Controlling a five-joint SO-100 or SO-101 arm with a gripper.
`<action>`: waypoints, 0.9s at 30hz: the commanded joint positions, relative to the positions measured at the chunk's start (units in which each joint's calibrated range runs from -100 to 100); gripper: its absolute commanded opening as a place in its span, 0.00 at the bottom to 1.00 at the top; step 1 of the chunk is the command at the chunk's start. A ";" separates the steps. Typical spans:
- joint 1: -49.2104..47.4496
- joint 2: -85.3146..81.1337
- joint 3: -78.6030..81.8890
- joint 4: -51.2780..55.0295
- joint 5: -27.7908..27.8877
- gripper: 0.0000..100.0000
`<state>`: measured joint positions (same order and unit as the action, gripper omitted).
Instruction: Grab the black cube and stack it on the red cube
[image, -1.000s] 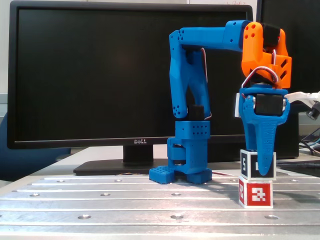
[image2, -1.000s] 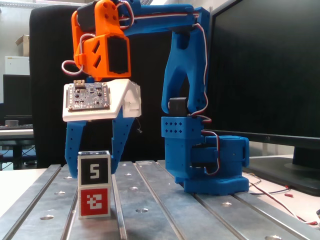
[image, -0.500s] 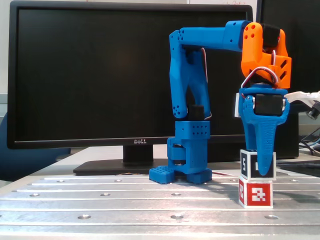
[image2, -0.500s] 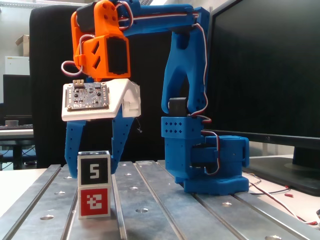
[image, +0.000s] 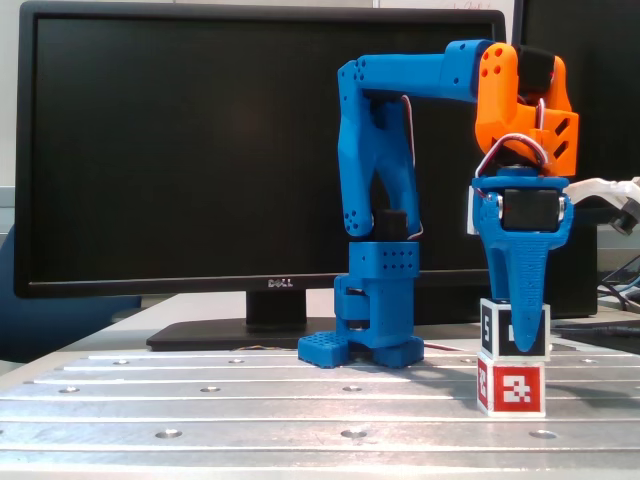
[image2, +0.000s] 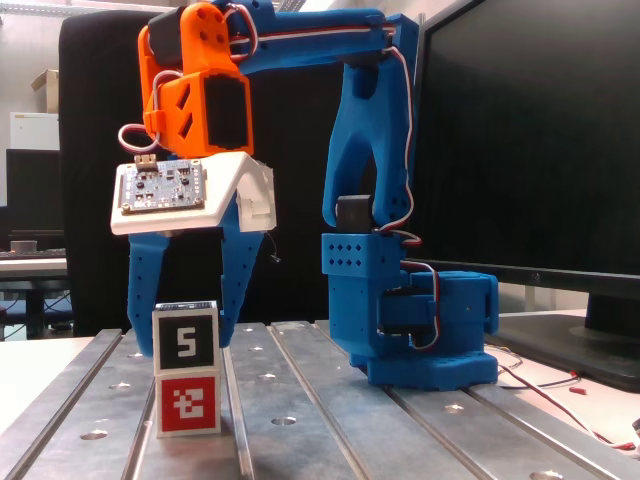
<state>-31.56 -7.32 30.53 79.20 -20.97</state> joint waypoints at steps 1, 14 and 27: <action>1.10 -0.79 0.00 0.53 -0.18 0.15; 1.10 -0.79 -0.09 0.53 -0.23 0.16; 1.10 -0.79 -0.54 0.53 -0.23 0.25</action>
<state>-30.89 -7.15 30.71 79.54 -20.97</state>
